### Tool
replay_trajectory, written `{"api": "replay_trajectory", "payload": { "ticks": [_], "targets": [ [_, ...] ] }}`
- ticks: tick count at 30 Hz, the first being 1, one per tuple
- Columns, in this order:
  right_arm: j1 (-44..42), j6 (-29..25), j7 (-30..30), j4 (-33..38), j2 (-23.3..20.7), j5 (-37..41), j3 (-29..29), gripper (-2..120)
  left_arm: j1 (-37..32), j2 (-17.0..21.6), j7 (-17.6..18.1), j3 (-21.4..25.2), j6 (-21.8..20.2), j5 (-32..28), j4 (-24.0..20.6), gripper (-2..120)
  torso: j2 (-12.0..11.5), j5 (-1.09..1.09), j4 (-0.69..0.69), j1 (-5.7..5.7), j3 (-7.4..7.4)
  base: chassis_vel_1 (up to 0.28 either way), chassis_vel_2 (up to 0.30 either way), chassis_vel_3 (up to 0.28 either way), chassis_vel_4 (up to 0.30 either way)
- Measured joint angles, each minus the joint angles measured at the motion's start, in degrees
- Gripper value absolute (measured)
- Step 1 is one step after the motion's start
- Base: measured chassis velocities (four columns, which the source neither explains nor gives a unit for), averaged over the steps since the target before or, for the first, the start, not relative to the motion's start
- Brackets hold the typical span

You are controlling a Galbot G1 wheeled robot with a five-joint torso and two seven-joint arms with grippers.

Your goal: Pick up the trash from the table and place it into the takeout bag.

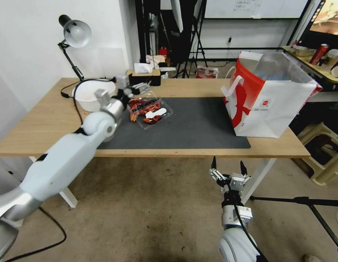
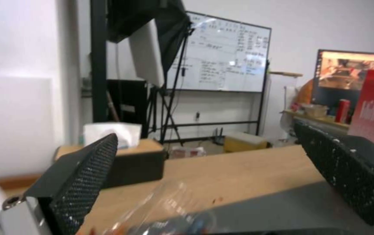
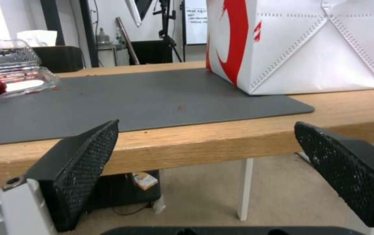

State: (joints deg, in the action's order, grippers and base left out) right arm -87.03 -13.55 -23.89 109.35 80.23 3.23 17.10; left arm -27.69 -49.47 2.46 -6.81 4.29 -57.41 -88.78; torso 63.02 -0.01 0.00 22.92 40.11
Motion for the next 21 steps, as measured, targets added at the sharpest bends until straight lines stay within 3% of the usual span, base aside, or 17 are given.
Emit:
{"api": "replay_trajectory", "payload": {
  "ticks": [14, 21],
  "targets": [
    [0.45, -0.16, -0.01, -0.95, -0.47, 0.00, -0.99, 100, -18.79, 5.19, -0.02, 14.67, 1.89, 1.94, -7.11, 100, 0.00, 0.01, 0.01, 0.00, 0.00, 0.000, 0.000, 0.000, 0.000],
    [0.38, -0.48, -0.01, -1.30, -0.49, 0.00, -1.37, 100, -27.48, 5.01, 0.38, 21.89, 2.72, 4.38, -10.62, 100, 0.00, 0.01, 0.00, -0.01, -0.01, 0.000, 0.000, 0.000, 0.000]
  ]
}}
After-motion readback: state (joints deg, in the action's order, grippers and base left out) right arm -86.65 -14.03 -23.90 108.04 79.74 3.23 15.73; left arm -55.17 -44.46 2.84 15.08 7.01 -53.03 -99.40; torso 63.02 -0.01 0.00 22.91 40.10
